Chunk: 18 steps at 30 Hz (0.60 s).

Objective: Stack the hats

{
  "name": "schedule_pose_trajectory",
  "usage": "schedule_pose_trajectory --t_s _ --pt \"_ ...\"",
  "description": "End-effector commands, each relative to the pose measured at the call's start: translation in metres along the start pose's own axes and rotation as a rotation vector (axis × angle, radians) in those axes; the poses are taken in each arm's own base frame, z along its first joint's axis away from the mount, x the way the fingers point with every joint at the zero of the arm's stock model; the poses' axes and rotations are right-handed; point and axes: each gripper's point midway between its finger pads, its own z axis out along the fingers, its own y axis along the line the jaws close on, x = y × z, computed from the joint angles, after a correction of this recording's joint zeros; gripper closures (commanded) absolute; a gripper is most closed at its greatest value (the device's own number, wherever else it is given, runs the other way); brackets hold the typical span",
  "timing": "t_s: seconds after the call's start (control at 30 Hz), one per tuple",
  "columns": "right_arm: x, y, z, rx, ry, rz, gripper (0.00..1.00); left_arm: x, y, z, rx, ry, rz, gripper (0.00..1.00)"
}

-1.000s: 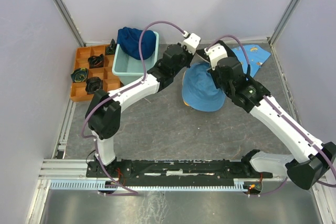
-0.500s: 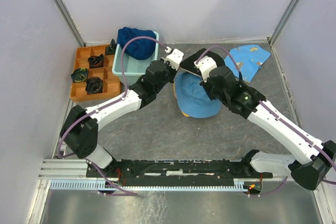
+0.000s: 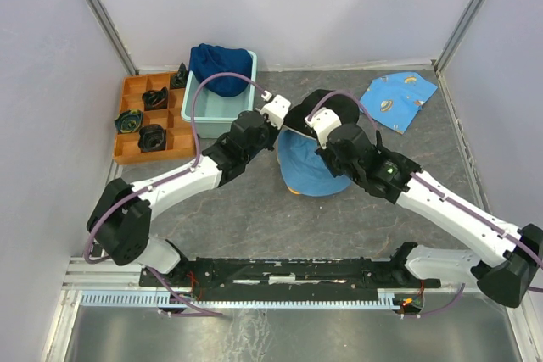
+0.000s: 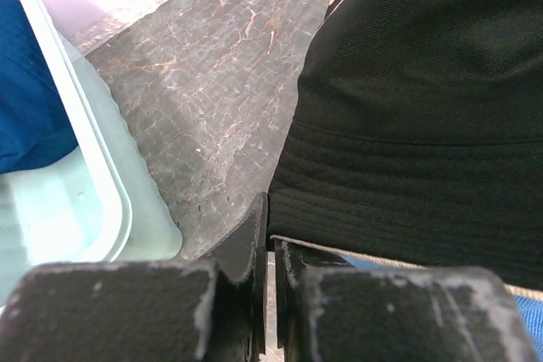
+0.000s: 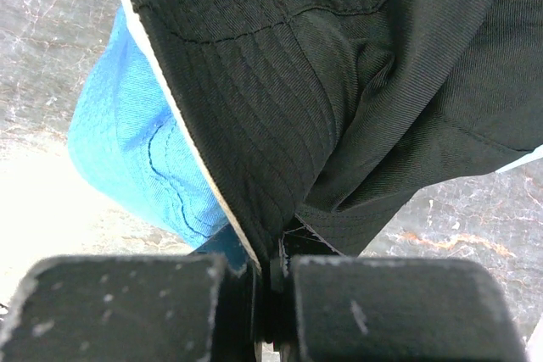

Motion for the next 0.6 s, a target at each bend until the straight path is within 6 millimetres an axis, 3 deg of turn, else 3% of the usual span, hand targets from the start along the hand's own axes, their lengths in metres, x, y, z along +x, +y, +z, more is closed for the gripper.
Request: schedule_pose_trajectory --t_s 0.0,0.07,0.13,0.3,0.47,0.57 --pt "0.01 -0.004 -0.026 -0.008 0.011 0.028 1.0 0.068 0.05 -0.017 -0.213 0.228 0.011 0.97" --pt "0.013 0.0 -0.027 -0.029 0.015 0.028 0.97 0.07 0.049 -0.018 -0.207 0.228 0.009 0.97" --pt "0.011 0.001 -0.03 -0.04 0.001 0.039 0.88 0.072 0.048 -0.019 -0.204 0.226 0.009 0.97" --pt "-0.002 0.005 -0.042 -0.081 -0.041 0.061 0.77 0.078 0.046 -0.02 -0.207 0.214 0.007 0.97" --pt "-0.008 0.011 -0.052 -0.135 -0.06 0.085 0.76 0.08 0.045 -0.025 -0.201 0.19 0.001 0.97" --pt "-0.007 0.011 -0.056 -0.139 -0.064 0.105 0.9 0.073 0.044 -0.029 -0.195 0.167 0.0 0.97"
